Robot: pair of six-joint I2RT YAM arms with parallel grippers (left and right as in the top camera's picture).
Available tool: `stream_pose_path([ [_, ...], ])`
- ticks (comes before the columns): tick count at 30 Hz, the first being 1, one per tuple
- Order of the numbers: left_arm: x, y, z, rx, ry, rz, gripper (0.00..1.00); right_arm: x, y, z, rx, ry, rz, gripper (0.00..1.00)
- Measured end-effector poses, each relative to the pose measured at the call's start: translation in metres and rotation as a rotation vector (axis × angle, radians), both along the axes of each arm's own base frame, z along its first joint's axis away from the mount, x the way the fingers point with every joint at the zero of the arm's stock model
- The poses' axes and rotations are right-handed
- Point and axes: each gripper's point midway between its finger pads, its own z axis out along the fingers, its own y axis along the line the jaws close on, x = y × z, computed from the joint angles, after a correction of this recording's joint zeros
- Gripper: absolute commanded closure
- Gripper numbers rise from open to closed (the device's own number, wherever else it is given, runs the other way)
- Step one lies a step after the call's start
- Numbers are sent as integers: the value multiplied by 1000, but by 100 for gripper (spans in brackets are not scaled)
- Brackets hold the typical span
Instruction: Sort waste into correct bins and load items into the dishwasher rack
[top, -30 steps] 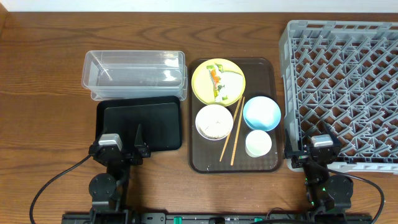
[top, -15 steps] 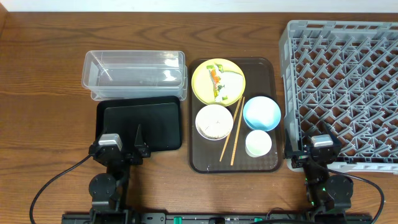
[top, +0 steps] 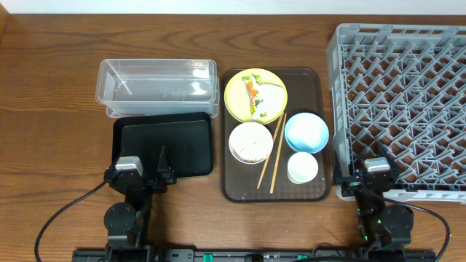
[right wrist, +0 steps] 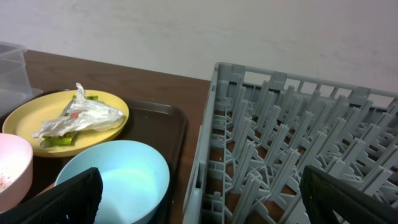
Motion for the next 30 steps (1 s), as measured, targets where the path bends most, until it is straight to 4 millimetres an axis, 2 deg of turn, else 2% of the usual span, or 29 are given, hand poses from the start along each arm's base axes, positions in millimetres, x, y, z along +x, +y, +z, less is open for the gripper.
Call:
stream_pose_path([
  [22,0,-1,0,-1,0,-8,0,0,0,0,3,0,0,1],
  [30,-1,-4,0,-53,9,-18,0,0,-6,-3,80,26,-41,1],
])
